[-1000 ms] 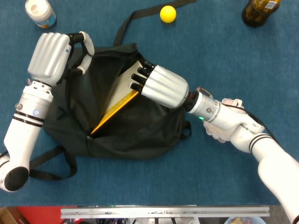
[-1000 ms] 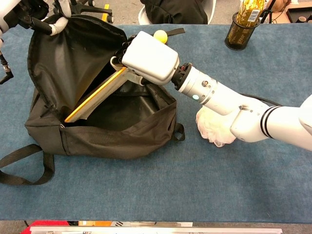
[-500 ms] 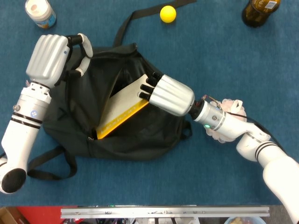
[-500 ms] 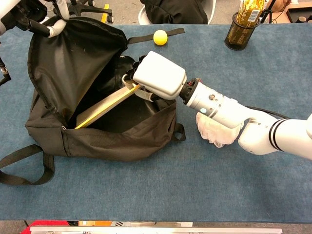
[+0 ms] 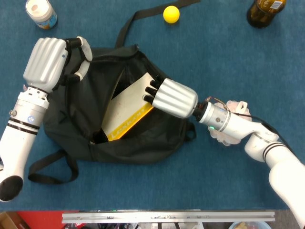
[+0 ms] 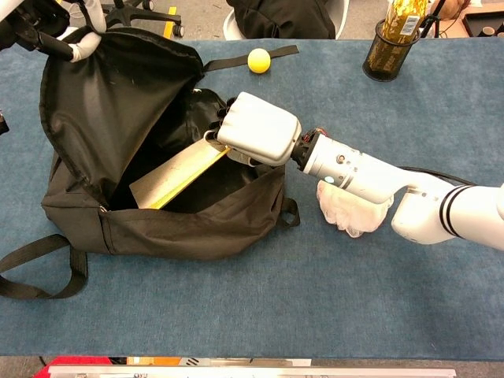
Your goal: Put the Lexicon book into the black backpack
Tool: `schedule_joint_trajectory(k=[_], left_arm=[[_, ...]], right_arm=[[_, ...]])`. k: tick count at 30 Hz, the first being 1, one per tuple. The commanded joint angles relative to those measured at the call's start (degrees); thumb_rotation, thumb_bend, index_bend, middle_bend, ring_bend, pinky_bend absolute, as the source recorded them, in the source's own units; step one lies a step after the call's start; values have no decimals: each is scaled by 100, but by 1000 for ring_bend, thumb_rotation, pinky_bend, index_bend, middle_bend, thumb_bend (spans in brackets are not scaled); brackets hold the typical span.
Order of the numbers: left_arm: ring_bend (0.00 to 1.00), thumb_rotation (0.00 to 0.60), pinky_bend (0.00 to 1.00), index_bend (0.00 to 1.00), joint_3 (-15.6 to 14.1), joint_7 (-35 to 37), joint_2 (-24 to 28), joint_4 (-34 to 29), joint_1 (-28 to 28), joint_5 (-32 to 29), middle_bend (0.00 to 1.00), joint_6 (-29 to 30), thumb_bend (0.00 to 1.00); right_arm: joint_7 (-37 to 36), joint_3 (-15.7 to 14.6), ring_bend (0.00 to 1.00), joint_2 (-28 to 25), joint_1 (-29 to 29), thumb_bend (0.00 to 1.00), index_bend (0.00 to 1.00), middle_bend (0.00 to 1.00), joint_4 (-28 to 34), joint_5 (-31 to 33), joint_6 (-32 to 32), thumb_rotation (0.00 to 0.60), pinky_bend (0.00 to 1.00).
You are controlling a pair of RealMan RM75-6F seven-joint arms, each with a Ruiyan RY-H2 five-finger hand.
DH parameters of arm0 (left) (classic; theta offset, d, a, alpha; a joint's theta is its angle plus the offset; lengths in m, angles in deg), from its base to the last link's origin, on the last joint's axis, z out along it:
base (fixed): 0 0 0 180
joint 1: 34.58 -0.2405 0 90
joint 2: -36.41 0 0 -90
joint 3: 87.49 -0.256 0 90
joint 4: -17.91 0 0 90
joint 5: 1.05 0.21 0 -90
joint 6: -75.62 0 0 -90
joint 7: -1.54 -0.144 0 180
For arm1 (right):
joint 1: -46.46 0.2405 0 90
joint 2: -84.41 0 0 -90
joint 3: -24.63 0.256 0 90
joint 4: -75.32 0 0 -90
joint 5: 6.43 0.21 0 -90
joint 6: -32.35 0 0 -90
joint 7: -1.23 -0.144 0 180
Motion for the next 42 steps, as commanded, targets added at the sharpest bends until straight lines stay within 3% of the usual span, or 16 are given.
schedule_joint_trajectory(k=[1,10,28,31,33,36,42], left_arm=[[906,600,1000,777,-3,6,6,4,0,-4,908,-9,582],[906,600,1000,775,-11,4,48,-32,-12,-31,908,-17,581],[906,600,1000,771,52,142,143,-90,-6,-73,911,-48,581],[906,600,1000,770,60,187,179,-137,-35,-24,913,5,581],[906,600,1000,768,50,199,197,-146,-42,-12,914,-1,581],[906,600,1000,765,27,193,185,-124,-34,-21,913,-35,581],[906,600,1000,757,-20,126,126,-70,-39,-31,910,-31,582]], right_arm=[[107,51,552,60,53,387,892,767,14,75,-84,600,598],[284,385,542,303,297,365,892,766,66,395,-134,600,598],[459,498,510,325,317,337,857,723,652,543,-578,600,574],[447,511,457,325,250,313,739,647,615,573,-619,600,519],[407,562,417,323,206,298,576,575,591,626,-600,600,487],[362,621,351,297,167,283,411,483,592,684,-567,600,453],[395,707,205,107,73,205,143,318,737,782,-575,600,345]])
